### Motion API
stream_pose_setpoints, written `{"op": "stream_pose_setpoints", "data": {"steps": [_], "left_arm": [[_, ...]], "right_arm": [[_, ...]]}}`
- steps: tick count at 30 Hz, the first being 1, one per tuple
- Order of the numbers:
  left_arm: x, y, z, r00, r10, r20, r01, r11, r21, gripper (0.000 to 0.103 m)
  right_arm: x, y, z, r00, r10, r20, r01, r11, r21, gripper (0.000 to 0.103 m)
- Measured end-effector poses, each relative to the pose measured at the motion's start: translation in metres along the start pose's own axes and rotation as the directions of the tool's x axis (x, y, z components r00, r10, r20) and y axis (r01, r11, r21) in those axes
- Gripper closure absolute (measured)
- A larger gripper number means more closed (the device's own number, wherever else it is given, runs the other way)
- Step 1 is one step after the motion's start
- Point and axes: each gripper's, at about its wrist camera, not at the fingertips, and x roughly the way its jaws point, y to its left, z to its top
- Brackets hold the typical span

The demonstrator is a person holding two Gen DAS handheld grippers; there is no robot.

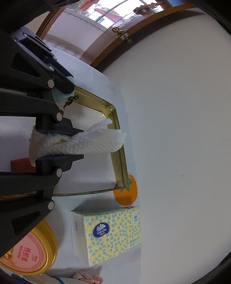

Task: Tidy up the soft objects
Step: 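Carry the white sponge and blue plush over the gold tray with both tools, then open both tools to release the sponge and plush into the tray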

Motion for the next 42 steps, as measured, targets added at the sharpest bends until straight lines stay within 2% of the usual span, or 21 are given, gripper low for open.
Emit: {"op": "stream_pose_setpoints", "data": {"steps": [8, 12, 13, 15, 16, 17, 18, 19, 20, 22, 24, 31, 33, 42], "left_arm": [[0.008, -0.002, -0.002, 0.999, 0.015, -0.037, -0.014, 1.0, 0.021, 0.088], [0.01, -0.003, -0.001, 0.999, 0.018, -0.047, -0.017, 1.0, 0.026, 0.085], [0.011, -0.004, 0.0, 0.999, 0.02, -0.049, -0.018, 0.999, 0.028, 0.081], [0.01, -0.004, 0.0, 0.998, 0.03, -0.047, -0.029, 0.999, 0.029, 0.068], [0.01, -0.003, 0.0, 0.998, 0.037, -0.047, -0.035, 0.999, 0.026, 0.046], [0.009, -0.003, 0.001, 0.998, 0.051, -0.045, -0.051, 0.999, 0.017, 0.029], [0.006, -0.001, 0.002, 0.998, 0.059, -0.034, -0.059, 0.998, 0.001, 0.023], [0.005, 0.001, 0.002, 0.998, 0.058, -0.026, -0.058, 0.998, -0.013, 0.011], [0.003, 0.003, 0.003, 0.998, 0.057, -0.021, -0.057, 0.998, -0.027, 0.004], [0.002, 0.008, 0.003, 0.998, 0.056, -0.013, -0.057, 0.997, -0.054, 0.003], [0.003, 0.009, 0.003, 0.998, 0.056, -0.025, -0.057, 0.996, -0.07, 0.003], [0.005, 0.007, 0.002, 0.998, 0.065, -0.02, -0.067, 0.995, -0.072, 0.003], [0.004, 0.006, 0.002, 0.997, 0.072, -0.015, -0.073, 0.995, -0.068, 0.003], [0.005, 0.007, 0.002, 0.997, 0.078, -0.018, -0.079, 0.994, -0.079, 0.003]], "right_arm": [[0.015, -0.004, 0.001, 0.999, -0.006, -0.052, 0.007, 1.0, 0.019, 0.082], [0.016, -0.003, 0.002, 0.998, 0.018, -0.067, -0.016, 0.999, 0.028, 0.079], [0.017, -0.003, 0.003, 0.997, 0.036, -0.074, -0.034, 0.999, 0.032, 0.076], [0.016, -0.005, 0.005, 0.995, 0.069, -0.072, -0.066, 0.997, 0.044, 0.062], [0.013, -0.006, 0.004, 0.995, 0.076, -0.06, -0.073, 0.996, 0.049, 0.058], [0.01, -0.007, 0.004, 0.996, 0.084, -0.041, -0.081, 0.995, 0.055, 0.052], [0.003, -0.009, 0.004, 0.995, 0.098, -0.008, -0.097, 0.993, 0.065, 0.046], [-0.002, -0.011, 0.004, 0.994, 0.111, 0.017, -0.112, 0.991, 0.071, 0.044], [-0.008, -0.013, 0.004, 0.992, 0.121, 0.048, -0.124, 0.989, 0.08, 0.044], [-0.024, -0.018, 0.003, 0.982, 0.138, 0.126, -0.15, 0.984, 0.093, 0.044], [-0.036, -0.02, 0.001, 0.975, 0.125, 0.185, -0.143, 0.986, 0.088, 0.044], [-0.069, -0.028, -0.022, 0.941, 0.039, 0.335, -0.064, 0.996, 0.063, 0.043], [-0.073, -0.031, -0.032, 0.927, 0.007, 0.375, -0.035, 0.997, 0.068, 0.037], [-0.08, -0.029, -0.045, 0.903, -0.028, 0.428, 0.02, 1.0, 0.024, 0.034]]}}
